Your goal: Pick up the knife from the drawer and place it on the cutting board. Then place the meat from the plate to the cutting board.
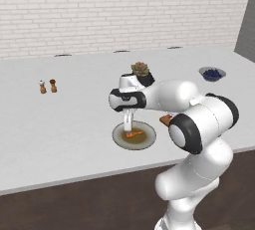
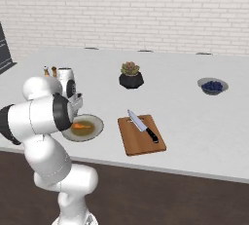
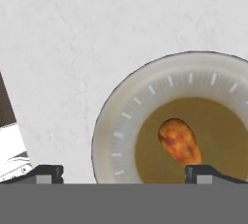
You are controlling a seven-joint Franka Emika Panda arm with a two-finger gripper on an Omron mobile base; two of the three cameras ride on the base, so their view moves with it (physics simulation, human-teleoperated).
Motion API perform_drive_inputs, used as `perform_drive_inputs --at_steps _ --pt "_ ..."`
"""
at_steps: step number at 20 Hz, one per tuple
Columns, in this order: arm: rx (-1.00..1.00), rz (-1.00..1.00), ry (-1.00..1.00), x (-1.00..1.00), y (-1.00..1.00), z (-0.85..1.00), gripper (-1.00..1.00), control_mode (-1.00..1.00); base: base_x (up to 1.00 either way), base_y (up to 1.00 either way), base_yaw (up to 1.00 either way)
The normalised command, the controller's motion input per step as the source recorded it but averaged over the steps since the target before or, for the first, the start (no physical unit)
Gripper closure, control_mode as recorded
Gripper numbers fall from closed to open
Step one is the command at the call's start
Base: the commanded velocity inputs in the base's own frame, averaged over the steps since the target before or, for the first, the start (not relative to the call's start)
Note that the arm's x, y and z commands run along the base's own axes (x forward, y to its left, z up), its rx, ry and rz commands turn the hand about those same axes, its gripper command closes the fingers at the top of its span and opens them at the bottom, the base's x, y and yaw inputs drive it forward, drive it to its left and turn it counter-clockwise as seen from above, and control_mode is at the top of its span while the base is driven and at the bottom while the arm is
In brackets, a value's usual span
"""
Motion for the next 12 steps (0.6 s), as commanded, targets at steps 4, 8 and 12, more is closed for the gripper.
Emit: perform_drive_inputs --at_steps 4,8,12 --pt "0.0 0.04 0.0 0.09 -0.03 -0.06 -1.0 -1.0 0.0 0.0 0.0" --pt "0.0 0.03 0.0 0.19 -0.05 -0.15 -1.0 -1.0 0.0 0.0 0.0" --pt "0.0 0.02 0.0 0.18 -0.1 -0.17 -1.0 -1.0 0.0 0.0 0.0"
